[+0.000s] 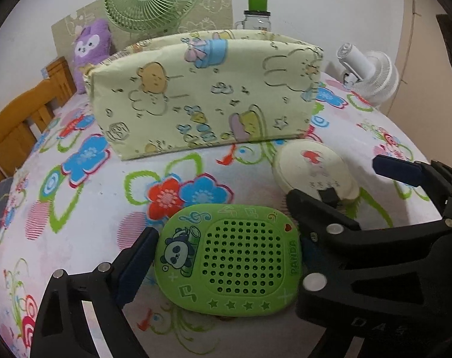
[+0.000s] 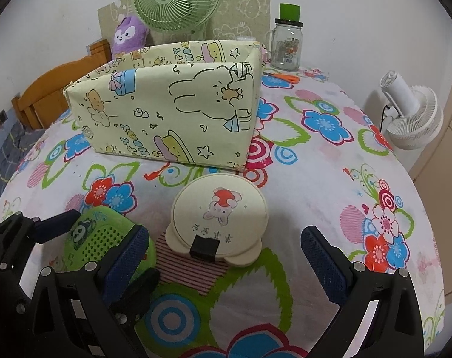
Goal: Organize rigid objects
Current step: 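Close the left tool on the green speaker while the right tool grips the round compact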
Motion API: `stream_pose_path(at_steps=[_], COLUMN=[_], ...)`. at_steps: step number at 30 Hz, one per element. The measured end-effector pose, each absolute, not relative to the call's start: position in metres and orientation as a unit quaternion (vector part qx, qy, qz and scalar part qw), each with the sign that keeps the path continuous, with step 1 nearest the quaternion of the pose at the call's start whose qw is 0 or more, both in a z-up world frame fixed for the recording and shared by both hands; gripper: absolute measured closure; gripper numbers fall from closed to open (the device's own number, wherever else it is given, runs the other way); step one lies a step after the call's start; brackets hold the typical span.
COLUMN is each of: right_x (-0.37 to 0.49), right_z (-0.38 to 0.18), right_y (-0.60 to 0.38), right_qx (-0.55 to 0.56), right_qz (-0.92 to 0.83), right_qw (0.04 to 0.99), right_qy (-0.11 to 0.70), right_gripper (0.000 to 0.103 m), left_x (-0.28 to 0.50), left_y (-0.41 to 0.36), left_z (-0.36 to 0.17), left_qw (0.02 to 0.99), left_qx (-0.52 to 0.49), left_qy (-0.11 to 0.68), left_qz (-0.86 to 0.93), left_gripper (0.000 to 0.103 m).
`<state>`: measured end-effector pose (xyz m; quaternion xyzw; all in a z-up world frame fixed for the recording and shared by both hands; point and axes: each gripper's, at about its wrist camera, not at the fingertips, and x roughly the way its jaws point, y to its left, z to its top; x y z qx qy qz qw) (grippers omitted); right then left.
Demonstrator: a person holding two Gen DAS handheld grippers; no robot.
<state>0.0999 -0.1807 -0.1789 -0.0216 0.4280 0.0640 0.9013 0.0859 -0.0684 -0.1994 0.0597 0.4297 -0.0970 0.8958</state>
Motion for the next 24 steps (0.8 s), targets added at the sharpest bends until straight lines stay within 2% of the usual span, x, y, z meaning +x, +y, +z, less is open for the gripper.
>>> stream_pose_path(at_steps=[24], right_x=[0.141], right_z=[-0.192], right_y=[-0.184], right_qx=[0.003], right_qz=[0.029], right_qw=[0.881], right_qy=[0.472], right_gripper=[0.000], left_x=[0.116], left_y=[-0.060], left_z=[-0.202], left_qw=[0.894], left_qx=[0.040], left_qy=[0.440], left_qz=[-0.068], left_gripper=[0.008])
